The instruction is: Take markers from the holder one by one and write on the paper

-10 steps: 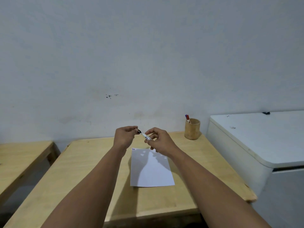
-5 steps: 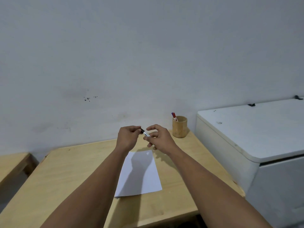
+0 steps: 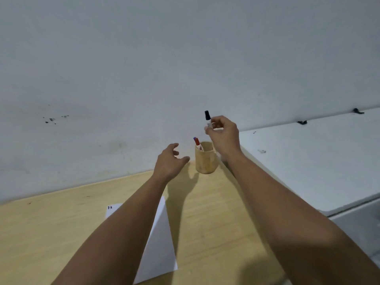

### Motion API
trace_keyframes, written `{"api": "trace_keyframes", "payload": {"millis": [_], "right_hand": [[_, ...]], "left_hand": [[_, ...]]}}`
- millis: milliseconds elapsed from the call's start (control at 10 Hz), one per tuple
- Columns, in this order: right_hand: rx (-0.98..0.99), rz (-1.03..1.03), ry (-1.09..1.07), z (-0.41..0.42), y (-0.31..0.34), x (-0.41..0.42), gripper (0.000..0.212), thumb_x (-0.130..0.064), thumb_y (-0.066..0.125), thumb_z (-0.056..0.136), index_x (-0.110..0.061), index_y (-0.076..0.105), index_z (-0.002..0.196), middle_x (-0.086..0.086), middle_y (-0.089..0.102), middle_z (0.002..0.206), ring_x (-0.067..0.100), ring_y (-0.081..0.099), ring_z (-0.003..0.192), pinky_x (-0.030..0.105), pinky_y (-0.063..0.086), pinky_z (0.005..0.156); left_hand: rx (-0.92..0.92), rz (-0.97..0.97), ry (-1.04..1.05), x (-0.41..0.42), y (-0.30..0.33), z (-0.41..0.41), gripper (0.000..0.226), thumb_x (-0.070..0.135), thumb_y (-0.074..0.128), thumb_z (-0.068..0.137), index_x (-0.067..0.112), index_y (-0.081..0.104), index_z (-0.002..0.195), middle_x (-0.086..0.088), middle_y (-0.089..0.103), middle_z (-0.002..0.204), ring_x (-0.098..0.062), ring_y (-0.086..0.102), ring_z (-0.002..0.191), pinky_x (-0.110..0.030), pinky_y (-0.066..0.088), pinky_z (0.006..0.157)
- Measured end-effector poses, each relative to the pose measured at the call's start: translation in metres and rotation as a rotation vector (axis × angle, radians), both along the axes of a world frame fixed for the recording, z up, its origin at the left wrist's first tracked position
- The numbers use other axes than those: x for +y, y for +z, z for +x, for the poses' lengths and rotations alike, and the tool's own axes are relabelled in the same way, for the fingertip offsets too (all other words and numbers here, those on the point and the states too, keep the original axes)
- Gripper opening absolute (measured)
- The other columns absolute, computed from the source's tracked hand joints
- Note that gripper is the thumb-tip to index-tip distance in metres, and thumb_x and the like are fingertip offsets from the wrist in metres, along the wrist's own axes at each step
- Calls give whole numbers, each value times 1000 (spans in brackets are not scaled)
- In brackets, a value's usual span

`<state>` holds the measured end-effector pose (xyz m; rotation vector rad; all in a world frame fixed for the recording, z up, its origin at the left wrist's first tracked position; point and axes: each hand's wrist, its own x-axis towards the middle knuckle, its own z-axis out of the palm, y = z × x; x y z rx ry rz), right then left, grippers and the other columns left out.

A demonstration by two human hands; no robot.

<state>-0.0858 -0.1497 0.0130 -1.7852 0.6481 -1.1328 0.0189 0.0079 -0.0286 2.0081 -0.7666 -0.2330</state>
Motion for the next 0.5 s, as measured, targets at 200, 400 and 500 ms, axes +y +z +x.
{"api": "trace_keyframes", "payload": {"millis": [200, 400, 500], "right_hand": [[56, 30, 19, 32, -17, -29, 19, -12, 79, 92, -15, 72, 110, -14, 69, 91, 0, 68, 80, 14, 53, 69], [93, 104, 107, 34, -38, -19, 29, -6, 78, 92, -21, 70, 116, -2, 76, 104, 13, 76, 89, 17, 62, 68], [-81, 39, 41, 27, -33, -11, 28, -7, 78, 94, -19, 72, 119, -2, 77, 113, 15, 75, 108, 36, 62, 100]], "left_hand": [[85, 53, -75, -55, -35, 7, 92, 39, 84, 81, 20, 37, 158, -10, 54, 151, -27, 56, 133, -46, 49, 107], [49, 51, -123, -45, -41, 2, 76, 38, 77, 86, 26, 44, 154, -2, 60, 145, -21, 63, 123, -45, 53, 102], [-31, -29, -145, 0, -36, -14, 55, 37, 75, 91, 32, 57, 142, 11, 67, 132, -7, 65, 116, -31, 55, 96]]}}
